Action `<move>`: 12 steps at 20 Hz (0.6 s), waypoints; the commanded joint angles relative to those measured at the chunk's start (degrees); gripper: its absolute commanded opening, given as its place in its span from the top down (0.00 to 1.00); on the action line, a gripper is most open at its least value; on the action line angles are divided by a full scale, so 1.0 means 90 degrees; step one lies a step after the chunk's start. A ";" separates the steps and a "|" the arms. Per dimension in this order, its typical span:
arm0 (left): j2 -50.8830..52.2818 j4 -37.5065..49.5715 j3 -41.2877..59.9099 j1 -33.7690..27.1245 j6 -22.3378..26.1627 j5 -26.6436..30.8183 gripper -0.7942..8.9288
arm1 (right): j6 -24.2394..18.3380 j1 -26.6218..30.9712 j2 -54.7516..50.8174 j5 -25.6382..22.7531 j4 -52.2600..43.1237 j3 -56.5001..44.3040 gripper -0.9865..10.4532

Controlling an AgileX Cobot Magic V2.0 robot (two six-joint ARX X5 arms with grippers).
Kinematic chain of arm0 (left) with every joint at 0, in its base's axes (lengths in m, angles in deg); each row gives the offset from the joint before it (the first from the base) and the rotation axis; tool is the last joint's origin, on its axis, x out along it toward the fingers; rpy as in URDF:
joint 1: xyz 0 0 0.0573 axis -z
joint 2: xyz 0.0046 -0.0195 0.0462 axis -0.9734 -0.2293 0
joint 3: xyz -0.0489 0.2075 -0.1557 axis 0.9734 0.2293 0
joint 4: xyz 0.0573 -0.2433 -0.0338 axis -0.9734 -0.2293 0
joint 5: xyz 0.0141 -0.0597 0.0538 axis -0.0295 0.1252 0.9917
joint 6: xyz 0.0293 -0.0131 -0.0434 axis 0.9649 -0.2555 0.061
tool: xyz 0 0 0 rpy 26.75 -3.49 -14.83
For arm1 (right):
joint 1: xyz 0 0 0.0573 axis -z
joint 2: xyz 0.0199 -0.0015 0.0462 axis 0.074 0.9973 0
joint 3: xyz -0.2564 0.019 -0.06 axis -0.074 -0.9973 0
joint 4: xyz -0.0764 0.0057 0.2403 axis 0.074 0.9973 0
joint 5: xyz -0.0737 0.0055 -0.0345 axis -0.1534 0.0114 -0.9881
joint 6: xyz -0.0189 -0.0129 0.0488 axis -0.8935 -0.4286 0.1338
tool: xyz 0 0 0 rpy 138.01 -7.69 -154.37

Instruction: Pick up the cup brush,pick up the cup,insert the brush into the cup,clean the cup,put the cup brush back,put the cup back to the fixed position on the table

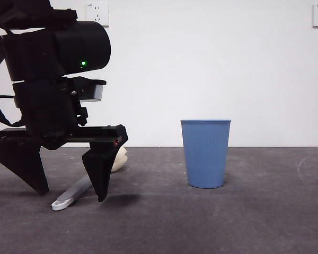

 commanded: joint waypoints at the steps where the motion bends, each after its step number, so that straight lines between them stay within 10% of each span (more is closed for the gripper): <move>1: -0.0029 0.0000 -0.0002 0.0024 -0.0092 0.0012 0.60 | 0.0056 -0.0015 0.0002 0.0010 -0.0039 0.0005 0.42; 12: -0.0051 -0.0019 0.0007 0.0024 -0.0357 -0.0155 0.67 | 0.0114 -0.0015 0.0002 0.0010 -0.0039 0.0005 0.42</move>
